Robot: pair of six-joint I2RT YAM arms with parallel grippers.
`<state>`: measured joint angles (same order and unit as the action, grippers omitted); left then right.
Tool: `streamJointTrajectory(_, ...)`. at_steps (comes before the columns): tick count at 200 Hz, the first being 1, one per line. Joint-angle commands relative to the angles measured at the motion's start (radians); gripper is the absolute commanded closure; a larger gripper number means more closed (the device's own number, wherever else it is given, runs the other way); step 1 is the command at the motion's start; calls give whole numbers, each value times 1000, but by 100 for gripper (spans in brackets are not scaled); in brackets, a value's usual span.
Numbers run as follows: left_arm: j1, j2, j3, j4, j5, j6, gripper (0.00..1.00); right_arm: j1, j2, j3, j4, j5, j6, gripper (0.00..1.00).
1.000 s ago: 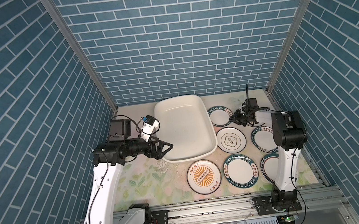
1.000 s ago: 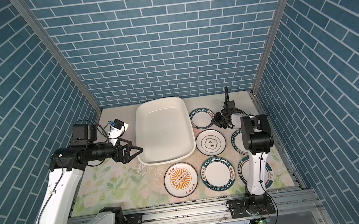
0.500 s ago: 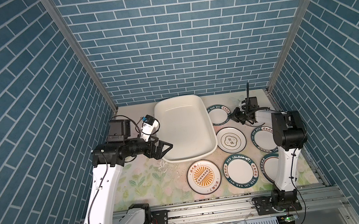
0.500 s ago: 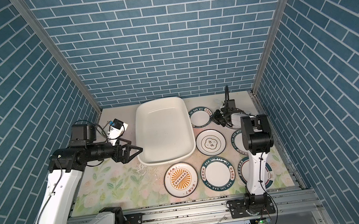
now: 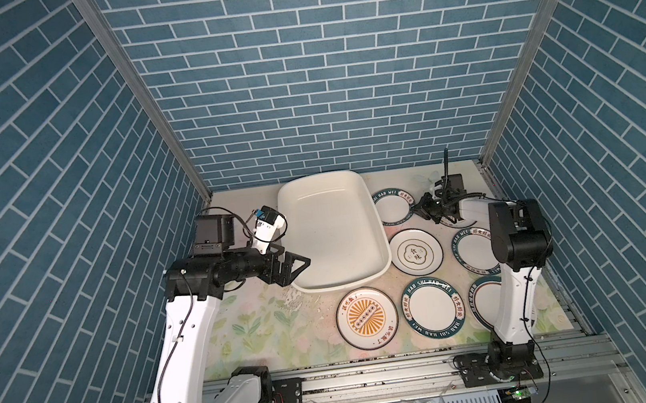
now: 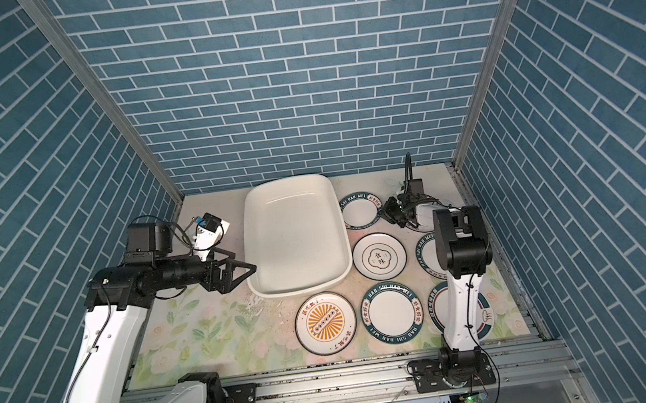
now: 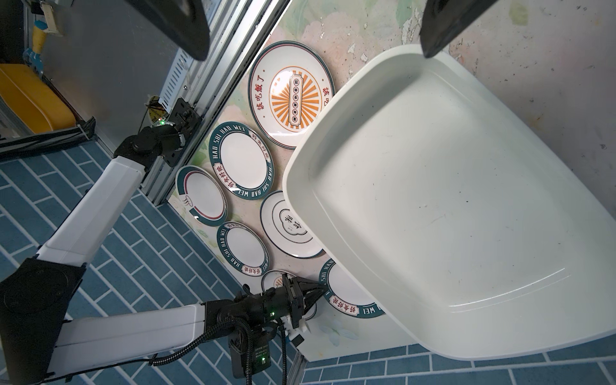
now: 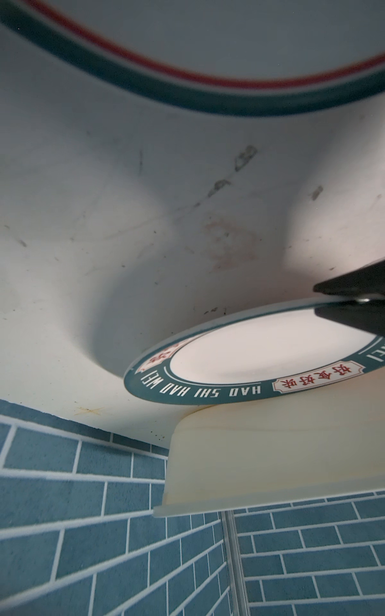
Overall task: Place the plates into the plastic bin on the countertop
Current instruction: 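Close the right gripper on the plate rim and lift it upright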
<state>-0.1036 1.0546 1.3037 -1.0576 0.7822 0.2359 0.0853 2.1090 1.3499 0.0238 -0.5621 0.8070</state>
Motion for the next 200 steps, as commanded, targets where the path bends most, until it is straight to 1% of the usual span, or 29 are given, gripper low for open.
streamJointTrajectory(1,-5,-4,24,-10,-5,2,0,1,-72,50,-1,-4,15,98)
streamJointTrajectory(60,-5,-7,27,-10,-5,4,1,-7,-129,101,-46,5,6,98)
streamJointTrajectory(99,-5,-9,28,-10,-6,8,0,-14,-202,105,-74,17,-6,98)
streamJointTrajectory(130,-5,-4,35,-9,-5,7,0,-14,-268,134,-151,46,-46,98)
streamJointTrajectory(165,-5,-5,34,-3,0,3,0,-14,-294,197,-256,76,-103,98)
streamJointTrajectory(200,-5,-13,33,-3,-7,7,0,-6,-325,206,-273,63,-102,98)
